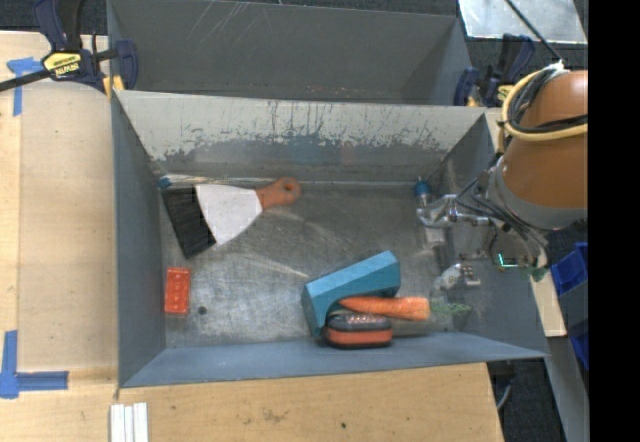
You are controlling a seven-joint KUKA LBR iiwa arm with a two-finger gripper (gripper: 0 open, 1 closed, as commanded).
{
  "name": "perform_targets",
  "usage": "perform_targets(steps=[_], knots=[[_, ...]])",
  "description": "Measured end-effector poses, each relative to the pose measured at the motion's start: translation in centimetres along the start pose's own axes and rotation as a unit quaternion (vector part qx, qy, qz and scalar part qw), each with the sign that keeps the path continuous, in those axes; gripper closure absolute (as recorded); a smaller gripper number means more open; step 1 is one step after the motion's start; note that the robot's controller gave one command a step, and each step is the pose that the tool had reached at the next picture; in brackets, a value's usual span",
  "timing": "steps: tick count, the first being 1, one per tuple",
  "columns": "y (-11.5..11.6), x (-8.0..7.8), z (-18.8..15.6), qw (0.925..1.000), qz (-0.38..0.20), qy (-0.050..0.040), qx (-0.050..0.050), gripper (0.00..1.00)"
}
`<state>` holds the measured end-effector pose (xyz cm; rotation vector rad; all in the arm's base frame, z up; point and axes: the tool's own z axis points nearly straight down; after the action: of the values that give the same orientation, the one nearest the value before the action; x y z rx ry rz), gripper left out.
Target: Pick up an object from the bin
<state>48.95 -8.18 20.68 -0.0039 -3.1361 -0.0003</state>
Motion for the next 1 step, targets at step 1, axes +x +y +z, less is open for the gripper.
perform_targets(steps=[1], knots=[[0.03,-0.17,-0.41,1.0000,-0.001,-0.0042,0.001,0.00]])
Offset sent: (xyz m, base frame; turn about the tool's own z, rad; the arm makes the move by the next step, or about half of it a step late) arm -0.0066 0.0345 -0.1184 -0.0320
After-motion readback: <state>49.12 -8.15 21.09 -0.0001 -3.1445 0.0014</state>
